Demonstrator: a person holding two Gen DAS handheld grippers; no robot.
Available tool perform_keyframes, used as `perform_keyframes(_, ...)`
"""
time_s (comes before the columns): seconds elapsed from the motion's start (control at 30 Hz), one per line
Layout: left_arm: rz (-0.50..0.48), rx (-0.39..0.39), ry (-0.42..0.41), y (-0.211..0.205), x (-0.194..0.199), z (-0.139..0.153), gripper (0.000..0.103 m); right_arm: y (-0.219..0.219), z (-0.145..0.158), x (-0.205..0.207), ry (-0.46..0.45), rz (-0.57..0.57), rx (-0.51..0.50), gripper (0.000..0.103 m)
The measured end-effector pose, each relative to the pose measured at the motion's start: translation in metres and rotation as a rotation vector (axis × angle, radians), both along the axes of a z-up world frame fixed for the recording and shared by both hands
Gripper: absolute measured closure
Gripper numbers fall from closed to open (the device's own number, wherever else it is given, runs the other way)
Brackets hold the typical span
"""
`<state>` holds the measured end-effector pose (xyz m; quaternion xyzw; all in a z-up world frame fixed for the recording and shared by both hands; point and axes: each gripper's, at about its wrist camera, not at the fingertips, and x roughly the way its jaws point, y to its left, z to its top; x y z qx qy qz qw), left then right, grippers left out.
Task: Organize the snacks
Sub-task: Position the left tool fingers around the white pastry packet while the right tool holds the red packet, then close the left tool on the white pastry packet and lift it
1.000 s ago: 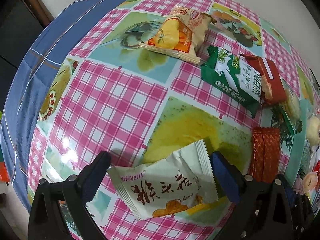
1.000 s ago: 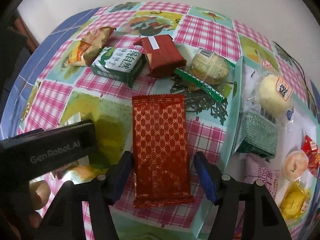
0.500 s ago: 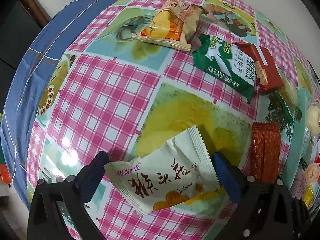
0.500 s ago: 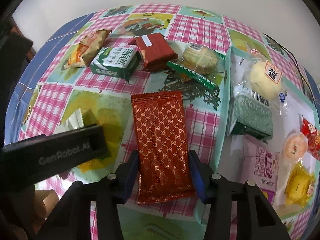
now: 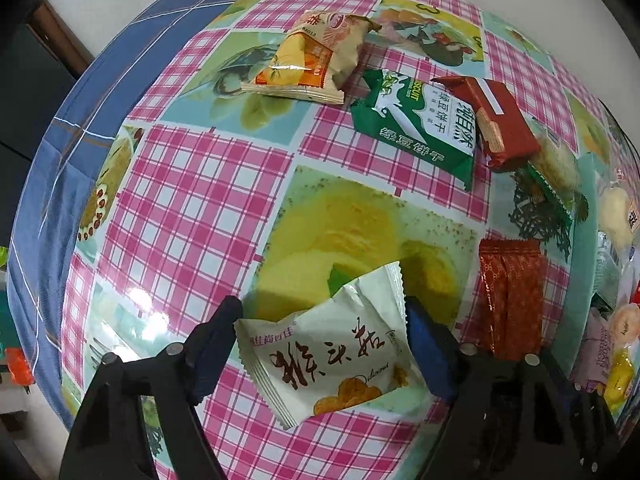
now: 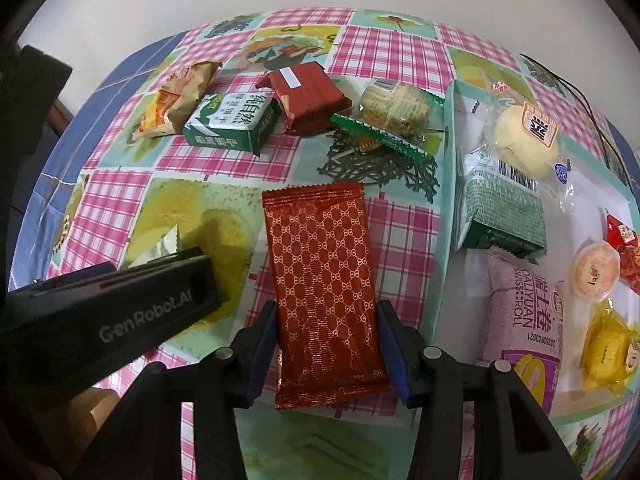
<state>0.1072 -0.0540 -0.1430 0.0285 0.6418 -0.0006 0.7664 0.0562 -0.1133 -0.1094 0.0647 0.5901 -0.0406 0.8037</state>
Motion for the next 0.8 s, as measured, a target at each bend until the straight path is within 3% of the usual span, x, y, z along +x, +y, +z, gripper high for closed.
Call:
perform_keyframes(0.17, 0.0, 0.004, -0.001, -0.003, 0.005, 0.005, 0.025, -0.006, 0.001, 0.005, 0.004, -0.007, 0.028, 0.053)
perform_keyframes(0.2, 0.003, 0.006, -0.004, -0.002, 0.005, 0.007, 0.033, -0.008, 0.002, 0.005, 0.004, -0.01, 0.033, 0.054)
perform_keyframes(0.8, 0.031, -0.031, -0.023, 0.006, 0.018, 0.032, 0.044, -0.041, 0.01, 0.012, 0.027, -0.062, 0.163, 0.056)
